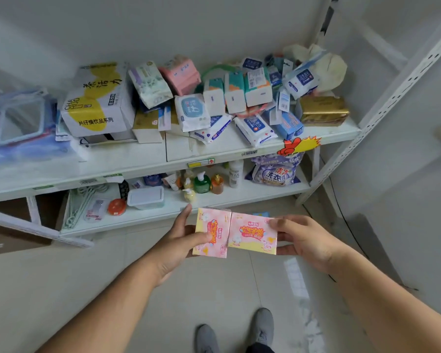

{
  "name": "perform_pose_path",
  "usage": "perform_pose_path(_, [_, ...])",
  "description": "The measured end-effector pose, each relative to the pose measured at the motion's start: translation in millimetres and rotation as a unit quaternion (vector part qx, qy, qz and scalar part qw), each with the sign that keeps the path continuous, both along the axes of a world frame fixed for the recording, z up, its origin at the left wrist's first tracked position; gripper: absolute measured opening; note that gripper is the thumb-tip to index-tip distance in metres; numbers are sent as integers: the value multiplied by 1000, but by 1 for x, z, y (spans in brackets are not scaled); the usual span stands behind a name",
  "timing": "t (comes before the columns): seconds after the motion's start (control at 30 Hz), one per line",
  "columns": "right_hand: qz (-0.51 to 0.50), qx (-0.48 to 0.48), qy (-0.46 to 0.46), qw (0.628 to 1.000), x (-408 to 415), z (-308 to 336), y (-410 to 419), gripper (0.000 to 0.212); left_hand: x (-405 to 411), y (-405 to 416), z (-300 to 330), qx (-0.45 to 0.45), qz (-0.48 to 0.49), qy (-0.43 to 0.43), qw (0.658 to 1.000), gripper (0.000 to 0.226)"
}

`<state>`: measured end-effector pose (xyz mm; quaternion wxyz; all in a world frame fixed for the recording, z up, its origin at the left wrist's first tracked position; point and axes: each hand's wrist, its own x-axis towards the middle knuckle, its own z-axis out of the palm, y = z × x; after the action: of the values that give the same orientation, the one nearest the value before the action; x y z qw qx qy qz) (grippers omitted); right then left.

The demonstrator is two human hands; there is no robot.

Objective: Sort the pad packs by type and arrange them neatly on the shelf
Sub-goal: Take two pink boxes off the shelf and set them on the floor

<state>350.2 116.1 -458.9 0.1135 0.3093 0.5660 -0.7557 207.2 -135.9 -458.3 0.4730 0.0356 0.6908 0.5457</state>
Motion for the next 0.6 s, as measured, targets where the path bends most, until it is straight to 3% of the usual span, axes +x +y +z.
perform_pose_path(0.1, [-9, -22, -11, 1000, 6, -15, 14, 43, -6, 12, -14, 18, 2, -27, 999, 85])
perform_pose_path(0.23, [-45, -51, -26, 997, 14, -39, 29, 47, -4, 27, -38, 10, 92, -55, 994, 74])
perform_pose_path(0.37, [-41, -24, -47, 998, 18, -65, 45, 57, -3, 39, -61, -40, 131, -5, 991, 75])
perform_pose_path(0.5, [20, 48, -58, 997, 20, -95, 64, 67, -8, 43, -99, -42, 186, 9, 982, 62])
perform_pose_path(0.6, [81, 73, -60, 992, 19, -127, 72, 59, -14, 52, -134, -57, 144, 31, 987, 61])
